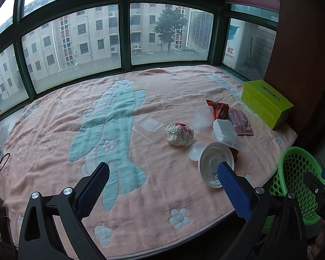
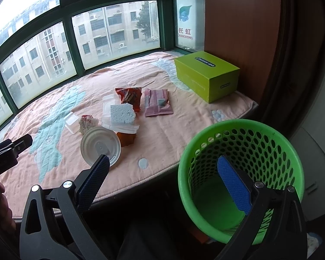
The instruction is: Collect trash
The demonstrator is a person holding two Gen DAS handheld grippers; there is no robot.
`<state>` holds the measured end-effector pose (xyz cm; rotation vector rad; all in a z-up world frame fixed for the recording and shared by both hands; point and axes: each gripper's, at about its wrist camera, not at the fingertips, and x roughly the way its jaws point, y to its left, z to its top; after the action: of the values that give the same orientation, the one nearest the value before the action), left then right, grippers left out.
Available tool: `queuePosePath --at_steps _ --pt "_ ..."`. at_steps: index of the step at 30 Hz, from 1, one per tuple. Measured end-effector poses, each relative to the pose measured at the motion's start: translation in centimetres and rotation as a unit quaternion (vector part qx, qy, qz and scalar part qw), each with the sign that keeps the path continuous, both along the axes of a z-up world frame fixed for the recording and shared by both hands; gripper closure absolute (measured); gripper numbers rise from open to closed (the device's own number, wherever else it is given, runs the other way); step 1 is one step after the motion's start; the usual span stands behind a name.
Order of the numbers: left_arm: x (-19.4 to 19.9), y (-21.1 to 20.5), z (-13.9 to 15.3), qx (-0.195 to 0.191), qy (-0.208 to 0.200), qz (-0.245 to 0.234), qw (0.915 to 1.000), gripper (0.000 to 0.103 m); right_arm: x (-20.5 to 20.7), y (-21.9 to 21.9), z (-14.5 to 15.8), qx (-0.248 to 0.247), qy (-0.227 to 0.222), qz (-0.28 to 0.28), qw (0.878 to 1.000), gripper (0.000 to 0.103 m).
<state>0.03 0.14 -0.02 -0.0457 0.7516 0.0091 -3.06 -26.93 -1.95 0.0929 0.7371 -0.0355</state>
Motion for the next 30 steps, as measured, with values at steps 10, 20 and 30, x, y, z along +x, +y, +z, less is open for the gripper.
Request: queuePosePath --at_steps 10,20,30 --pt "0.0 0.2 -0.2 -0.001 0.002 0.0 1.0 0.006 0.2 0.2 -0.2 0.0 0.002 0.001 1.0 0.005" --pt "0.2 0.3 -0.6 -0.001 0.004 0.002 1.0 0.006 0.6 0.7 -0.3 0.0 0.005 0.005 1.0 0.005" --pt "0.4 0.5 -0.8 0.0 0.005 0.002 1.0 0.006 1.2 0.8 -0.3 0.002 0.009 0.009 1.0 0.005"
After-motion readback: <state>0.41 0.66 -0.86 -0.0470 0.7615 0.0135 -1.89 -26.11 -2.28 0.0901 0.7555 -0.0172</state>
